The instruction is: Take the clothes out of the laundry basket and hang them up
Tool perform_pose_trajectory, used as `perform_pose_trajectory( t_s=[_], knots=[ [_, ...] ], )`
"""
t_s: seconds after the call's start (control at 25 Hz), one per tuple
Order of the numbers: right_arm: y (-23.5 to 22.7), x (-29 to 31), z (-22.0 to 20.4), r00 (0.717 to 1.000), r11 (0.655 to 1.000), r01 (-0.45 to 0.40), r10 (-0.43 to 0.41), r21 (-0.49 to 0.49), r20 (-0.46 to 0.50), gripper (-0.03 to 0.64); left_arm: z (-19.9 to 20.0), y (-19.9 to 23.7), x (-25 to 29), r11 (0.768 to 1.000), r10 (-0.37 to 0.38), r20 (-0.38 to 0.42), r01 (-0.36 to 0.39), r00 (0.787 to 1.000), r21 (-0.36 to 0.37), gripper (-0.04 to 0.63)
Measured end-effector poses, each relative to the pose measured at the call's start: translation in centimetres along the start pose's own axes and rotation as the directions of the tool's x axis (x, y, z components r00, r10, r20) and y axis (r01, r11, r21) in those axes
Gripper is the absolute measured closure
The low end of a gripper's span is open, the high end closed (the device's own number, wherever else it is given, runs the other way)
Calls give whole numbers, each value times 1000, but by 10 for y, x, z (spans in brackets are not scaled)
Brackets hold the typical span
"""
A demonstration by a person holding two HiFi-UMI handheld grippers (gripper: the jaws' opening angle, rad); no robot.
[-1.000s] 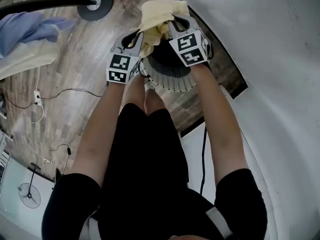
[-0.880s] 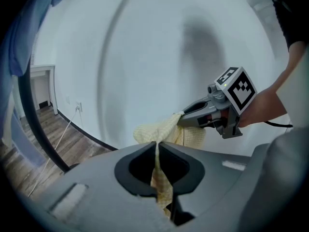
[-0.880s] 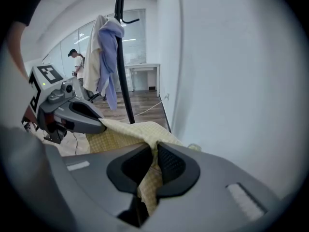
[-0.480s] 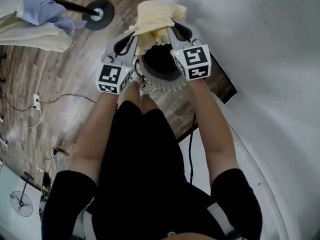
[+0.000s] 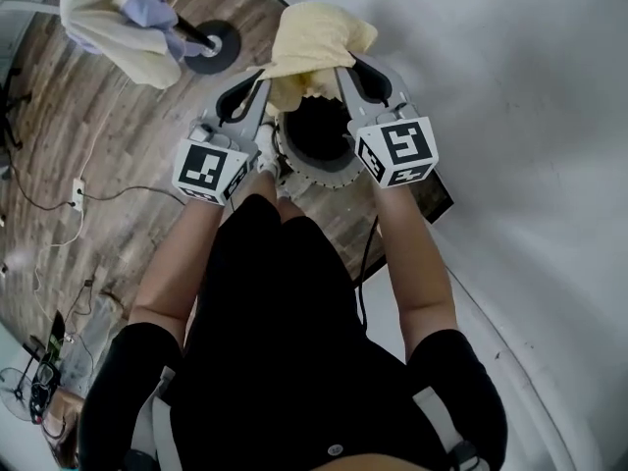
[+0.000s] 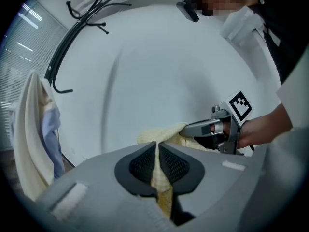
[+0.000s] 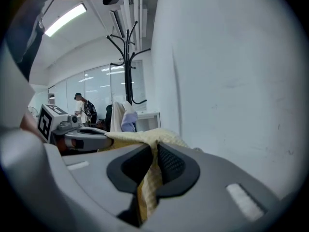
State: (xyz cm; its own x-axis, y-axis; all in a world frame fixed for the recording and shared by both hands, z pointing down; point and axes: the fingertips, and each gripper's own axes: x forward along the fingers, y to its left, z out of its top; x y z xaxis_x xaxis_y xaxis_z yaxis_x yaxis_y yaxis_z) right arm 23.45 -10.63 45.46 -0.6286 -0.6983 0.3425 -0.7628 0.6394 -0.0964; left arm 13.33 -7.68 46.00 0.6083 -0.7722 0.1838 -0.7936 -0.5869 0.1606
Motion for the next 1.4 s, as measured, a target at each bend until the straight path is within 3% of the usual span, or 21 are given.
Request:
perform_pose_trajectory(
  t_s=[0.32,0.64,0.8,1.0,1.2,1.4],
  knots=[
    [53,-36,97,988,988,-105,116,-110,99,583,103,-2,-59,996,73,106,-79,992,46,586],
    [137,-47,179,956,960,-203,237,-193,172,583,184,18,-147,975,183,177,-202,967,94,586],
    [175,-46,197,938,955,-230,269,-190,218,583,200,30,-186,964,224,204,-247,953,95,586],
    [194,-23,181,916,952,-255,293,-168,274,583,181,49,-200,963,228,228,-254,946,91,586],
    [307,-14,246,913,952,-254,294,-170,283,583,239,95,-308,968,216,273,-243,937,66,586],
    [376,34,257,910,952,-264,299,-155,288,583,241,160,-363,967,233,293,-253,927,35,586]
  ],
)
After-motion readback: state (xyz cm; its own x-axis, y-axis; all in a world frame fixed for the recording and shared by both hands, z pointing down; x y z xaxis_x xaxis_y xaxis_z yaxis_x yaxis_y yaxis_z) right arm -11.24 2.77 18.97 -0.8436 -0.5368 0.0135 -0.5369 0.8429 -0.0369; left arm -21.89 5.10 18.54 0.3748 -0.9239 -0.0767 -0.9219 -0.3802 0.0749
